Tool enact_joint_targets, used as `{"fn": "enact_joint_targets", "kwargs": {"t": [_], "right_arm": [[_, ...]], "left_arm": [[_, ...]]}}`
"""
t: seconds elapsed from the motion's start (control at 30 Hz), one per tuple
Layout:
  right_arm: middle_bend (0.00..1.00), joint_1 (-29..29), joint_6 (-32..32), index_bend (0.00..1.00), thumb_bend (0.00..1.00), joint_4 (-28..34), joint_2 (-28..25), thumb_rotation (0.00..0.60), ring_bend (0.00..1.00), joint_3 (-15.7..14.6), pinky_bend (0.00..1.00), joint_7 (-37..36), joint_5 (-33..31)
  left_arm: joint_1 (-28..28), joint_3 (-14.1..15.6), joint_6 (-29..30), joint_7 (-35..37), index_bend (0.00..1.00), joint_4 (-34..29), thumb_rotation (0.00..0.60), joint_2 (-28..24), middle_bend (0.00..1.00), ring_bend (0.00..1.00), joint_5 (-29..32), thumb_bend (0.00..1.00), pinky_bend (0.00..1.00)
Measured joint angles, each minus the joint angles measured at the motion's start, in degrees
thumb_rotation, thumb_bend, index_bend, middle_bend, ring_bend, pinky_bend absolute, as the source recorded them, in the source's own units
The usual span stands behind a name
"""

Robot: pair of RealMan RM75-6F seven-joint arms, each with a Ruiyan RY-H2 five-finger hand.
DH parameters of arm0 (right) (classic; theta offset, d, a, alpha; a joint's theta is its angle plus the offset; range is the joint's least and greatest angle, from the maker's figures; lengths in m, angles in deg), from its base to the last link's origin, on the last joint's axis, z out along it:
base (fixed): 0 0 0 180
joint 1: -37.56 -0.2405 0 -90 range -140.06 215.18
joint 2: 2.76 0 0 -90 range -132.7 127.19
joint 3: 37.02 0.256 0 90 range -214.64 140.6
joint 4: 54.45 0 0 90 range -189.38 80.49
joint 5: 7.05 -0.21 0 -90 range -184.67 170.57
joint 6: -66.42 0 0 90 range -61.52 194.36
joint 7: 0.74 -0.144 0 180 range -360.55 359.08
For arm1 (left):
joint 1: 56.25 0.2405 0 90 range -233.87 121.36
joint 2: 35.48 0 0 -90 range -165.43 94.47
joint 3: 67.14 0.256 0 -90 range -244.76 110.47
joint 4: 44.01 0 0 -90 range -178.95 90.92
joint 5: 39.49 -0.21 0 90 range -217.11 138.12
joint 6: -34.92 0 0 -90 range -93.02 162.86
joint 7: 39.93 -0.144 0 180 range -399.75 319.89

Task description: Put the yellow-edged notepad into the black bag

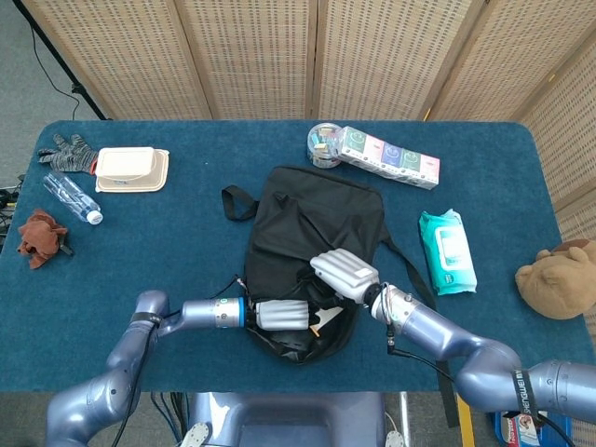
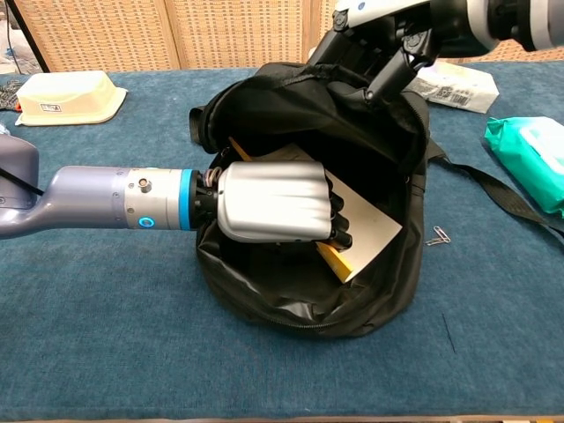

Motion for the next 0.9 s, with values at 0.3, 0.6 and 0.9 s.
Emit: {"fn": "enact_joint_targets", "kwargs": {"t": [0.3, 0.6, 0.9], "right_arm": [[0.63, 0.2, 0.8, 0.62, 0.69, 1.7, -1.2, 0.6, 0.53, -0.3, 0.66, -1.6, 2.1], [0.63, 0.1, 1.1, 0.62, 0.69, 3.8, -1.8, 0.6, 0.53, -0.9, 0.66, -2.1, 3.6], [0.63, -0.3, 0.4, 0.62, 0.69, 3.2, -1.0, 0.6, 0.53, -1.6, 0.66, -1.6, 3.4]], "left_arm": [[-0.6, -0.7, -3.3, 0.1, 0.76, 0.5, 0.6, 0.4, 0.66, 0.53, 2.0, 0.64, 0.68], [-1.2, -1.8, -6.5, -0.9, 0.76, 1.0, 0.6, 0.0, 0.65, 0.52, 4.3, 0.64, 0.68], [-1.2, -2.5, -7.3, -2.0, 0.58, 0.6, 0.6, -0.4, 0.4, 0.36, 5.9, 0.54, 0.64]]}}
